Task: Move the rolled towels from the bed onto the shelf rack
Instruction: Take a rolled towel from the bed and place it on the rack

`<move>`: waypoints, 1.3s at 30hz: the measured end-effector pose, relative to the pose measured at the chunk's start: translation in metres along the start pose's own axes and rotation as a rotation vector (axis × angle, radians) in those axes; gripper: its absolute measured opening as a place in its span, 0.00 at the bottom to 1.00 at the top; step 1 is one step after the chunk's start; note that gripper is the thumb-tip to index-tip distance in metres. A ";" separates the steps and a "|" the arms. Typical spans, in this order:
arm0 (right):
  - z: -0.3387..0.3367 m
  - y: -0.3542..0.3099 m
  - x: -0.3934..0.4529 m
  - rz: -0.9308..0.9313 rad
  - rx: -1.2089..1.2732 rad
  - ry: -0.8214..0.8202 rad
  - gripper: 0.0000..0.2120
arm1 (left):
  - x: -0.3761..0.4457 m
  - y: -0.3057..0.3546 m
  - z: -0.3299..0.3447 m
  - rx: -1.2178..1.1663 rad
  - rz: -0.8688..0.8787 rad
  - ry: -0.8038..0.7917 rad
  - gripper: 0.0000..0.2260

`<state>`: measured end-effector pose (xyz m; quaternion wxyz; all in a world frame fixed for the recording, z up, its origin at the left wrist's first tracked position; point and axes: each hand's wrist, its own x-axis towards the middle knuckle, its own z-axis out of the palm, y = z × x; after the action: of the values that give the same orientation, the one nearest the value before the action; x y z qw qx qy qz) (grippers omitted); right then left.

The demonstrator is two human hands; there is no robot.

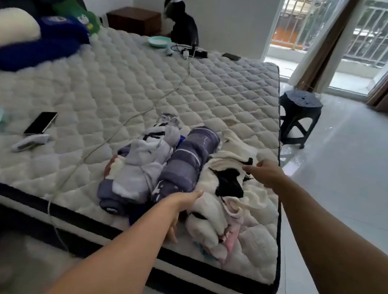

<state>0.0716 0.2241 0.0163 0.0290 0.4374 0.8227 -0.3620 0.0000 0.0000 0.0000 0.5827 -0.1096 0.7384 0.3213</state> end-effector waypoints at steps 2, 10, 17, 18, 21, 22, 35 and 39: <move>-0.004 0.003 0.028 0.000 0.003 -0.016 0.18 | 0.006 0.007 0.015 -0.085 -0.027 -0.013 0.48; -0.004 -0.005 0.103 0.062 0.149 -0.254 0.52 | 0.031 -0.003 0.041 -0.459 -0.092 -0.077 0.42; 0.019 0.007 0.096 0.021 0.327 -0.232 0.42 | 0.032 -0.014 0.061 -0.634 0.053 0.039 0.29; 0.019 0.011 0.092 -0.006 0.362 -0.200 0.40 | 0.029 -0.017 0.066 -0.645 0.076 0.059 0.29; 0.009 0.015 0.059 -0.042 0.502 -0.122 0.29 | 0.012 -0.032 0.081 -0.657 0.148 0.127 0.29; 0.004 0.016 0.045 -0.051 0.534 -0.093 0.28 | 0.005 -0.040 0.086 -0.662 0.172 0.142 0.29; 0.005 0.002 -0.195 -0.445 0.893 -0.306 0.38 | -0.179 -0.243 0.144 -0.903 0.440 0.541 0.26; 0.031 -0.032 -0.291 -0.546 0.927 -0.554 0.33 | -0.240 -0.319 0.149 -1.043 0.478 0.729 0.24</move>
<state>0.2190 -0.0100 0.1172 -0.0454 0.0668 0.6238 -0.7774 0.3603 -0.2069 0.0956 0.0805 -0.3114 0.6400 0.6978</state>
